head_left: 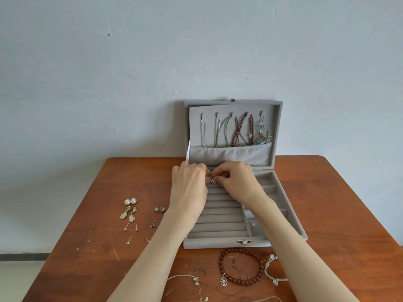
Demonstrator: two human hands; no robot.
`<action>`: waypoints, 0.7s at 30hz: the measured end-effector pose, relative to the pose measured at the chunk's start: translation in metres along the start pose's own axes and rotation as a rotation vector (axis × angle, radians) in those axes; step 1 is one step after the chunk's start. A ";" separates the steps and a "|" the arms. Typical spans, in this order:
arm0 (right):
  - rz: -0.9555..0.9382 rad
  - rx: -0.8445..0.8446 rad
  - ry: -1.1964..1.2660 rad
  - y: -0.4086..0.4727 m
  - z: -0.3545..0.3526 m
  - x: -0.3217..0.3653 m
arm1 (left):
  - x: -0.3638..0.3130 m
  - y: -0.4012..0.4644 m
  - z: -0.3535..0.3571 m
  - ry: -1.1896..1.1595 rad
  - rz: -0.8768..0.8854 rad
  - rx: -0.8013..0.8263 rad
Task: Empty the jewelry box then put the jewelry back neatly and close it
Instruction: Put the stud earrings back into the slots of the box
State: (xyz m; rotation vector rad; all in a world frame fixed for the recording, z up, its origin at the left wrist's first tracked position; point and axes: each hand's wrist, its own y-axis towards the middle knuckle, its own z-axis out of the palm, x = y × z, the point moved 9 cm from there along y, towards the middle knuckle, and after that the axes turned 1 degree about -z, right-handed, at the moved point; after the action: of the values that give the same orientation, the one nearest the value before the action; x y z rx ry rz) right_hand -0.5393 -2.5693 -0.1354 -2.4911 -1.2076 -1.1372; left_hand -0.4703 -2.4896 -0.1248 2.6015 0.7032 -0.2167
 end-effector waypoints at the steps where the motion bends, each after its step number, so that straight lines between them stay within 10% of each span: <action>1: -0.003 -0.009 0.000 0.000 0.000 0.000 | 0.000 0.000 0.000 0.004 -0.001 -0.004; 21: -0.365 -0.131 -0.277 -0.035 -0.008 0.050 | 0.011 -0.036 -0.047 -0.020 0.279 -0.090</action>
State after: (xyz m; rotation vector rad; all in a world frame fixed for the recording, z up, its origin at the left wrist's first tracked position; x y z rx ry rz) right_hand -0.5494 -2.5190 -0.1022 -2.6659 -1.7754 -0.9906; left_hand -0.4775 -2.4356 -0.0990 2.5698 0.3282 -0.1213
